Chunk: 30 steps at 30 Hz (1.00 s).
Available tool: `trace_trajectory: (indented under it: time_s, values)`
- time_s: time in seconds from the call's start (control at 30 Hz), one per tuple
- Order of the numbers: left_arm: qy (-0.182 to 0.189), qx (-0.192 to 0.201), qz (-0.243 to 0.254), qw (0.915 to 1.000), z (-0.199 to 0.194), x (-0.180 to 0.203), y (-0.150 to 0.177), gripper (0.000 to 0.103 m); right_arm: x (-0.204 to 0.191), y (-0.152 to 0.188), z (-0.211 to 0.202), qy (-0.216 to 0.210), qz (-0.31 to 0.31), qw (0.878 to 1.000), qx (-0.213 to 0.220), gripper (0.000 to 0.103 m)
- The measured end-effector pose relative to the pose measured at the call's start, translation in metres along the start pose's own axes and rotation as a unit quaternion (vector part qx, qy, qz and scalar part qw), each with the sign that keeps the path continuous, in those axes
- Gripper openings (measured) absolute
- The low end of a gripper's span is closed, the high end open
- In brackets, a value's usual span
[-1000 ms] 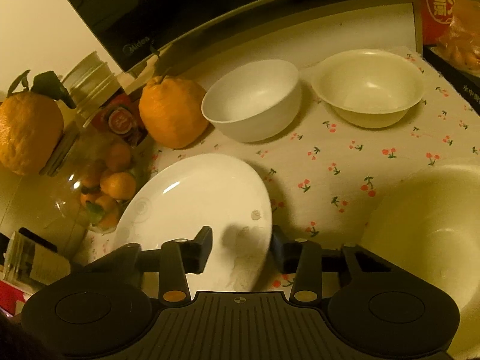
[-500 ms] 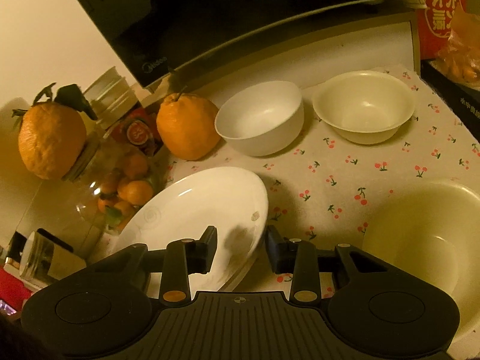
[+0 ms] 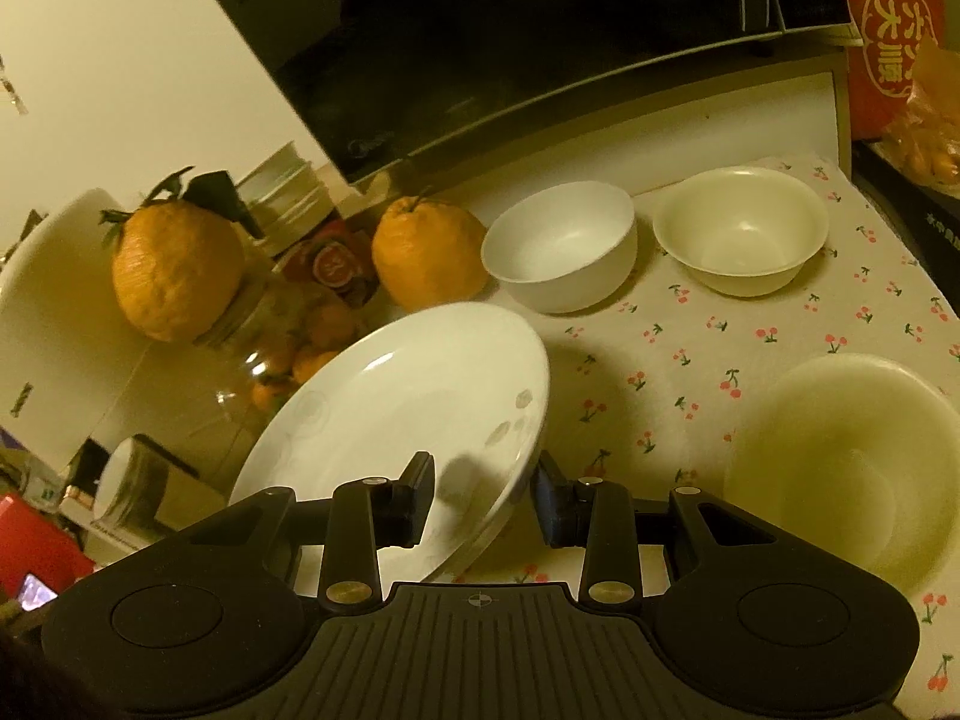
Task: Organize plates and bowls
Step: 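Lift the white plate with both grippers and carry it over the blue plates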
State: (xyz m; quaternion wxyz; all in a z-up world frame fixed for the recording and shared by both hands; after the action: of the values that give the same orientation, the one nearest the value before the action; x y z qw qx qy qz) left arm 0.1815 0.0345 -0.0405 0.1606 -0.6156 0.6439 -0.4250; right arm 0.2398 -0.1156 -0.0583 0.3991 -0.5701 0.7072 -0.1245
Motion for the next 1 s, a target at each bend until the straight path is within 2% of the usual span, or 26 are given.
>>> trace_trajectory:
  time_s: [0.63, 1.0]
  values:
    - [0.029, 0.009, 0.021, 0.9993, -0.048, 0.006, 0.013, 0.026, -0.019, 0.03, -0.051, -0.025, -0.027, 0.999, -0.015, 0.034]
    - [0.034, -0.015, 0.038, 0.9986, -0.059, 0.008, 0.038, 0.026, -0.02, 0.057, -0.069, -0.021, -0.053, 0.998, -0.033, 0.034]
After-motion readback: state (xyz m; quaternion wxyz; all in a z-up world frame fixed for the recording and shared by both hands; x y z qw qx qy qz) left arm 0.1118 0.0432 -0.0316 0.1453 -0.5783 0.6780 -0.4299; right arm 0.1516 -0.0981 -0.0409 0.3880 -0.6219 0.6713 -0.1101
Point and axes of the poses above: each gripper's, at about its wrist camera, not at the fingertips, and z roughly the way its jaws point, x to its right, y to its underside, the point moved 4 cm from there along z, roughly the way its jaws point, and after that the axes turned 2 degrees about x, right-handed, at the moved point
